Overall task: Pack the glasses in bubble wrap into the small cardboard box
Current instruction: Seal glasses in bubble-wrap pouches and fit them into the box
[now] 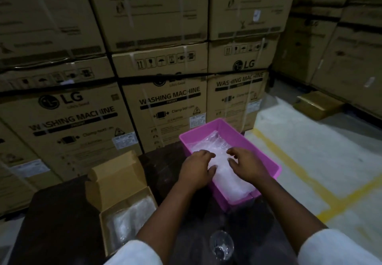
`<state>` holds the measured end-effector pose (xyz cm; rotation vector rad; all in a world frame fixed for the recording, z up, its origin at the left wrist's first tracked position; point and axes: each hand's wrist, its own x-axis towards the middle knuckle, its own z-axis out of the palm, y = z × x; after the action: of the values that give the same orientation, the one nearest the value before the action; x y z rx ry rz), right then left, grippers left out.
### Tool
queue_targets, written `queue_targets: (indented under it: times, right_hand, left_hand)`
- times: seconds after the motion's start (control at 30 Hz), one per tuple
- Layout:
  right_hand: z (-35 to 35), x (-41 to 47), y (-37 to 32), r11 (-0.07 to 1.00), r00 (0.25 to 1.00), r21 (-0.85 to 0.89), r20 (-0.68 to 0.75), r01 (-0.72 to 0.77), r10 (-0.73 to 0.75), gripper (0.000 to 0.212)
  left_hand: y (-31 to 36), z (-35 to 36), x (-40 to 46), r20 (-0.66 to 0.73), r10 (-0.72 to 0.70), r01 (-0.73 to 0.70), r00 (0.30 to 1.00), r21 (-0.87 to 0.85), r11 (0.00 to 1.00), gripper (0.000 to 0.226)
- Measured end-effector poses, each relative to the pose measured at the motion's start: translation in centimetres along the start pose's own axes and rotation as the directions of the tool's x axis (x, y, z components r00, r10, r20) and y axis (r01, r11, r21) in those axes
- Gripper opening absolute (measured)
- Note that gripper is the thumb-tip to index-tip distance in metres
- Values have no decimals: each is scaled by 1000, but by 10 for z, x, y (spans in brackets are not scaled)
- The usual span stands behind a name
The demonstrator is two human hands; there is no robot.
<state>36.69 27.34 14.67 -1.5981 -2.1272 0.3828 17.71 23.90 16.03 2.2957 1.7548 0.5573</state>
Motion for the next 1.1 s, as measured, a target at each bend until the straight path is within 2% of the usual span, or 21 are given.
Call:
queue_targets:
  times: [0.1, 0.23, 0.4, 0.57, 0.67, 0.73, 0.8, 0.87, 0.97, 1.03, 1.1]
  right_hand:
    - [-5, 19, 18, 997, 994, -81, 101, -21, 29, 41]
    - [3, 43, 33, 980, 974, -198, 226, 10, 36, 51]
    - [29, 61, 47, 956, 935, -291, 349, 38, 69, 61]
    - [54, 73, 61, 959, 894, -283, 435, 20, 110, 64]
    - [64, 75, 63, 961, 883, -276, 456, 28, 105, 65]
    - [70, 74, 63, 964, 870, -266, 481, 29, 106, 66]
    - [76, 74, 64, 962, 849, -273, 515, 33, 117, 67]
    - [80, 74, 64, 947, 839, -318, 527, 50, 133, 63]
    - [81, 77, 65, 916, 876, -389, 470, 98, 106, 52]
    - [81, 80, 68, 931, 897, -360, 430, 69, 100, 50]
    - [77, 84, 69, 965, 909, -262, 404, 10, 100, 54]
  left_hand:
    - [6, 10, 36, 147, -16, 1, 989, 99, 995, 50]
    - [9, 36, 67, 334, -93, 19, 938, 217, 976, 52]
    - [-1, 65, 85, 427, -216, 69, 878, 333, 941, 55]
    - [-10, 78, 104, 413, -318, 112, 853, 449, 886, 70]
    - [-16, 84, 114, 376, -415, 186, 829, 514, 837, 77]
    - [-18, 86, 117, 374, -470, 208, 800, 561, 801, 67]
    - [-20, 88, 119, 390, -469, 161, 792, 608, 778, 47]
    - [-19, 89, 120, 383, -442, 127, 811, 623, 772, 35]
    - [-18, 86, 124, 317, -378, 128, 870, 596, 793, 30]
    - [-16, 82, 127, 246, -334, 158, 910, 539, 827, 29]
    - [-15, 78, 129, 188, -322, 224, 928, 411, 884, 32]
